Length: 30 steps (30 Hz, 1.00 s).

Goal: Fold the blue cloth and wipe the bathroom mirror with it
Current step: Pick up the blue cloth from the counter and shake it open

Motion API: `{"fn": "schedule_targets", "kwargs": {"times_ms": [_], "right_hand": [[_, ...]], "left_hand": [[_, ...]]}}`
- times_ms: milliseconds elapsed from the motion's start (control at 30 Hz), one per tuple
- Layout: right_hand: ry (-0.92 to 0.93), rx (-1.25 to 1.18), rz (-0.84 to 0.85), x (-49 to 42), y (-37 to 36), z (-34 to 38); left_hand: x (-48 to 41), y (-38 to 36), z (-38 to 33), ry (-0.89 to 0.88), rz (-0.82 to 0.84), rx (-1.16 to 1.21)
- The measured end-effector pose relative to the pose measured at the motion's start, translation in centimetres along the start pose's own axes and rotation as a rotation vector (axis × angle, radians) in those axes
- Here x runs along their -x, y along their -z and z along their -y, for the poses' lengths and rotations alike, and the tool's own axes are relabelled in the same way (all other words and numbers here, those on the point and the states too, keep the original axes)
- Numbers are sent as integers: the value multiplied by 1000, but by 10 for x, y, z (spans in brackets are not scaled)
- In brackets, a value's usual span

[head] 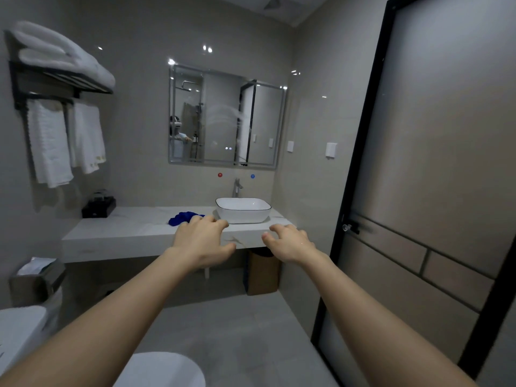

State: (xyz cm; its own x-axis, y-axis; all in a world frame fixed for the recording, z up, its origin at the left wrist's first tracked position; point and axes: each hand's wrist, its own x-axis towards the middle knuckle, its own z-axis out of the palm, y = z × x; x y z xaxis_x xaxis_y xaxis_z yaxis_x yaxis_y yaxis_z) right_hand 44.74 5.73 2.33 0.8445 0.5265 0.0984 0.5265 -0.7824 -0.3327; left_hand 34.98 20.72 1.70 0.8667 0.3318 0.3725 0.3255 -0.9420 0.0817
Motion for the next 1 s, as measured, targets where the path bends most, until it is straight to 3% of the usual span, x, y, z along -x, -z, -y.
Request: {"fn": "schedule_targets", "kwargs": {"times_ms": [367, 1000], "right_hand": [[38, 21, 0, -107, 13, -48], [11, 59, 63, -263, -39, -102]], "left_hand": [[-102, -41, -30, 31, 8, -9], [-244, -138, -12, 50, 77, -28]]}}
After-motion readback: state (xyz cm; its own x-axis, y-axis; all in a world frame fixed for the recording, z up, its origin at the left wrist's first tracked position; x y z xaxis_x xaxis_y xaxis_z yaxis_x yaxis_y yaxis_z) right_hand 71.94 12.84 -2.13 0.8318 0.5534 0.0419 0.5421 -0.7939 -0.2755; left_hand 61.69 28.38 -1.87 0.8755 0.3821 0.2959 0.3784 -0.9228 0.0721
